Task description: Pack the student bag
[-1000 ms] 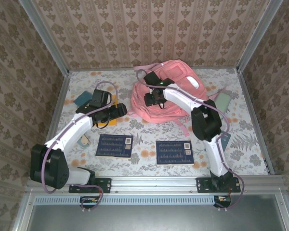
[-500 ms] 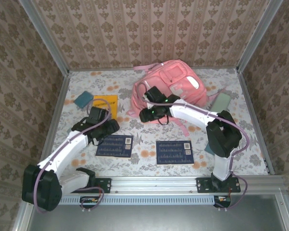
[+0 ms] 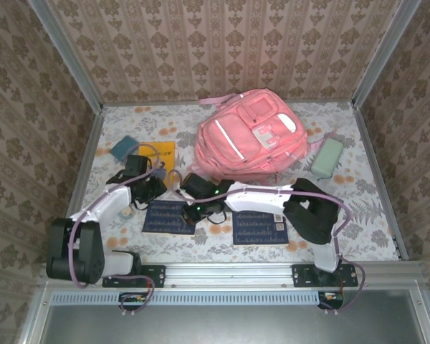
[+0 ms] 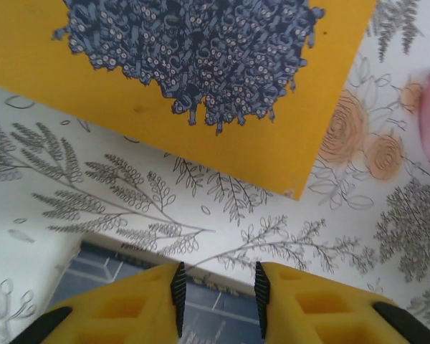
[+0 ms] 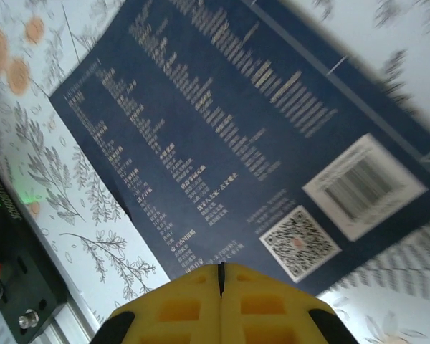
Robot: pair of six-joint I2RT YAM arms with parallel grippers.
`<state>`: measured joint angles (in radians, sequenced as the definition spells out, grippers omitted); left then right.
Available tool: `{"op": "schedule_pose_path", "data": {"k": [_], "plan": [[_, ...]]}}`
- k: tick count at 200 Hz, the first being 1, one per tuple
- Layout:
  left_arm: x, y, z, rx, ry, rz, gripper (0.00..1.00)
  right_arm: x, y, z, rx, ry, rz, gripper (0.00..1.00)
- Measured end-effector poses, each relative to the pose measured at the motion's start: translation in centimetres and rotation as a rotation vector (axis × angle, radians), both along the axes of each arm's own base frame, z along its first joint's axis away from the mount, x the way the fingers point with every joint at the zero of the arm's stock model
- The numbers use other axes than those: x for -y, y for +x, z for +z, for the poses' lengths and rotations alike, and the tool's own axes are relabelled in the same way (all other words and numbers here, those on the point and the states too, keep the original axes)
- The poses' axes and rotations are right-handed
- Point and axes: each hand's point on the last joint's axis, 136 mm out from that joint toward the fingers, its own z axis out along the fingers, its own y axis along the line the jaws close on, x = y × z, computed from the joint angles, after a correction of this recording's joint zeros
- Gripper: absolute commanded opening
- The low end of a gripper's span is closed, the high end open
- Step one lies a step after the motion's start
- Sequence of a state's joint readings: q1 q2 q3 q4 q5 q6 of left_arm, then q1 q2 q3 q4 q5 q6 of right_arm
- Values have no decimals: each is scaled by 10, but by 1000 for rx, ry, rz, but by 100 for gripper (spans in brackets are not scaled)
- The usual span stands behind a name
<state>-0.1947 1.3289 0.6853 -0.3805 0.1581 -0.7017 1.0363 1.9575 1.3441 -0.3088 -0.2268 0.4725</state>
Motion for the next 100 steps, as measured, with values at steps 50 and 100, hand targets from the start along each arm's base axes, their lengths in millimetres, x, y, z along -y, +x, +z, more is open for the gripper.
{"op": "schedule_pose_path", "data": {"k": [50, 100], "plan": [[-2, 1, -26, -72, 4, 8, 25, -9, -15, -35, -35, -41, 27, 0], [-5, -1, -29, -40, 25, 17, 24, 9, 12, -37, -25, -69, -29, 0]]}}
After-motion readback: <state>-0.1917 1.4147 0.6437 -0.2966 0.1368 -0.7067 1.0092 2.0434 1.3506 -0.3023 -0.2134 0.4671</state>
